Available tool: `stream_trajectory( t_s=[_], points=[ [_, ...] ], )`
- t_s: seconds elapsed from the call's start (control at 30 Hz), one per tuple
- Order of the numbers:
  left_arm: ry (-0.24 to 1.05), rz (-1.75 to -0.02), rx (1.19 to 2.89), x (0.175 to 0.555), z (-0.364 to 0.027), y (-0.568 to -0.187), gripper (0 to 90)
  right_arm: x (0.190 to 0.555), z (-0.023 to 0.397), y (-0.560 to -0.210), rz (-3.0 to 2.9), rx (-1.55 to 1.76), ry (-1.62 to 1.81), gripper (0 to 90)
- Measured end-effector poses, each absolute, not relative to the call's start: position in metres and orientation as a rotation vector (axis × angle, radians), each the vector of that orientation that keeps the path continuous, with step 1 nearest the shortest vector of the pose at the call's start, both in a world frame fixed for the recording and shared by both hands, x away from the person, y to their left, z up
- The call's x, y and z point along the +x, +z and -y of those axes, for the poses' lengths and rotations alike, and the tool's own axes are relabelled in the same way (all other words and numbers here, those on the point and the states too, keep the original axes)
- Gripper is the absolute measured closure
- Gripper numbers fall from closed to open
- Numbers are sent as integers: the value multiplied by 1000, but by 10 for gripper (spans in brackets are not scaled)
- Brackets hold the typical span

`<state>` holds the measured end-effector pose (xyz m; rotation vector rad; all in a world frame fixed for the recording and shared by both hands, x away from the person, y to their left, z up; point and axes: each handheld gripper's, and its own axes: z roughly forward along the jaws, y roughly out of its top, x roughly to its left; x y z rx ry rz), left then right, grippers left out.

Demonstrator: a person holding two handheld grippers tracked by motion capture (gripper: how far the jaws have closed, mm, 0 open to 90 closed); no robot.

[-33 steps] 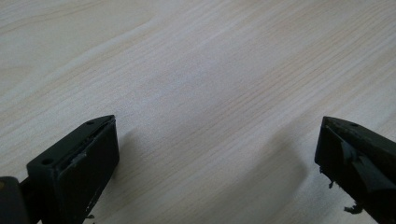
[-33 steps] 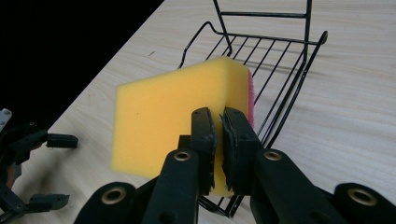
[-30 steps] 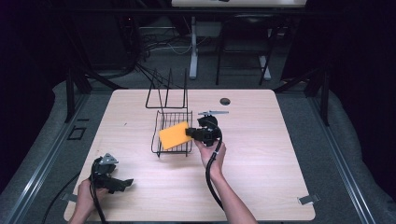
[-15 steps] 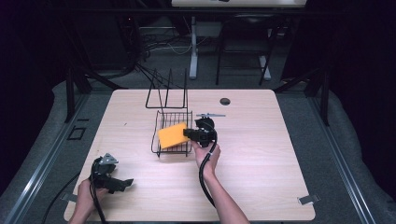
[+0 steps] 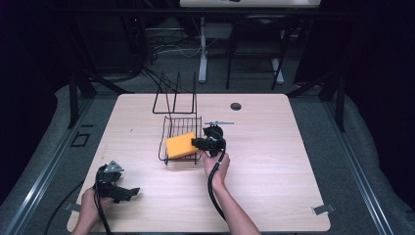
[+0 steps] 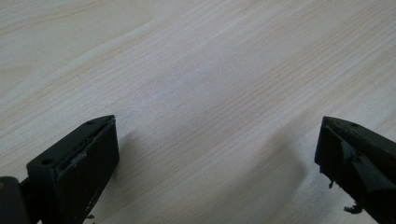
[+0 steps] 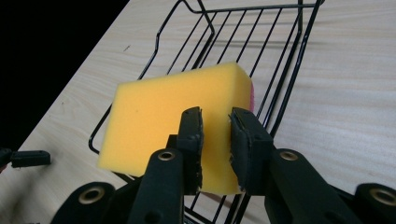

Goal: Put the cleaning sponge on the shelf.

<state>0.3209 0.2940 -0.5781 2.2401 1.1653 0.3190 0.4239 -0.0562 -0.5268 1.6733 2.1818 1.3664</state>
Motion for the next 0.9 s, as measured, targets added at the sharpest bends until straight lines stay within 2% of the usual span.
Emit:
stream_trajectory(
  t_s=[0.7, 0.9],
  points=[
    [319, -1163, 2243, 321, -294, -578, 1, 411, 54, -526, -2301, 1638, 1320, 709],
    [321, -1161, 2248, 321, -294, -578, 1, 407, 56, -525, -2288, 1618, 1302, 632]
  ],
)
